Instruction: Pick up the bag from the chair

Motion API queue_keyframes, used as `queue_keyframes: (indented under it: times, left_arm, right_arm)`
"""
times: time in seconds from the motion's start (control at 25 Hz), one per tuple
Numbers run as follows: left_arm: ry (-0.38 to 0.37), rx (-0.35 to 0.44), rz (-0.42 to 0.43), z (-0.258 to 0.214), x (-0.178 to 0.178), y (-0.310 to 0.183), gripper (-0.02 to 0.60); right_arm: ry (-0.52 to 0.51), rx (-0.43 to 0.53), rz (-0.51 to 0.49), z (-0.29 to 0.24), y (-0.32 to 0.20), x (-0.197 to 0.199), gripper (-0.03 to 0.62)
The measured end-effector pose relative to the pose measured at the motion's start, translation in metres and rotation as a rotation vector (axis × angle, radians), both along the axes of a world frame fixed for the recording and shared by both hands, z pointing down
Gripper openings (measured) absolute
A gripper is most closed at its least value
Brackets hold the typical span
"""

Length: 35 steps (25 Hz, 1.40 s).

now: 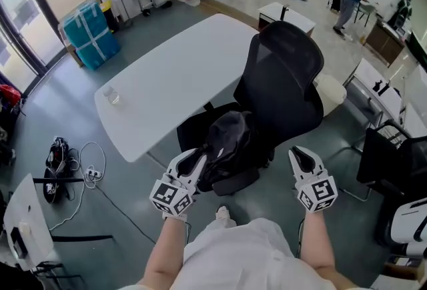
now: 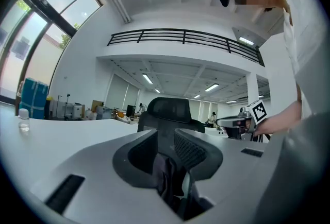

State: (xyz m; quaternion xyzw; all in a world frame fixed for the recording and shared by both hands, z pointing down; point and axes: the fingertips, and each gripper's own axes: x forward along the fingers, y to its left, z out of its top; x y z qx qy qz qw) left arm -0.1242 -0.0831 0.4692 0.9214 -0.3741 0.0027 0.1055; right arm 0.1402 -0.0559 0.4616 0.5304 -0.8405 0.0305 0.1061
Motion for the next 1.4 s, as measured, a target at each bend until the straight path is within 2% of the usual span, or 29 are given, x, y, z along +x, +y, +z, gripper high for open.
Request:
queue_keyframes:
  times: [0.4, 0.48, 0.8, 1.08, 1.2, 1.4]
  left_arm:
    - [-0.019, -0.078, 0.024, 0.038, 0.02, -0.02, 0.145]
    - [-0.028, -0.103, 0.015, 0.052, 0.029, -0.021, 0.162]
    - [-0.081, -0.204, 0.023, 0.104, 0.078, -0.028, 0.244]
    - [-0.185, -0.269, 0.054, 0.153, 0.113, -0.041, 0.303]
    - [-0.237, -0.291, 0.06, 0.173, 0.123, -0.046, 0.318]
    - [-0.33, -0.307, 0.081, 0.198, 0.138, -0.051, 0.334]
  right_arm:
    - [0.022, -0.101, -0.1, 0.043, -0.044, -0.021, 0.029]
    - [0.039, -0.133, -0.142, 0.058, -0.05, -0.025, 0.108]
    - [0.036, -0.238, -0.245, 0.11, -0.076, -0.037, 0.16]
    - [-0.005, -0.344, -0.27, 0.154, -0.091, -0.054, 0.221]
    - [-0.039, -0.405, -0.25, 0.171, -0.096, -0.057, 0.256]
    - [-0.084, -0.502, -0.212, 0.196, -0.105, -0.066, 0.272]
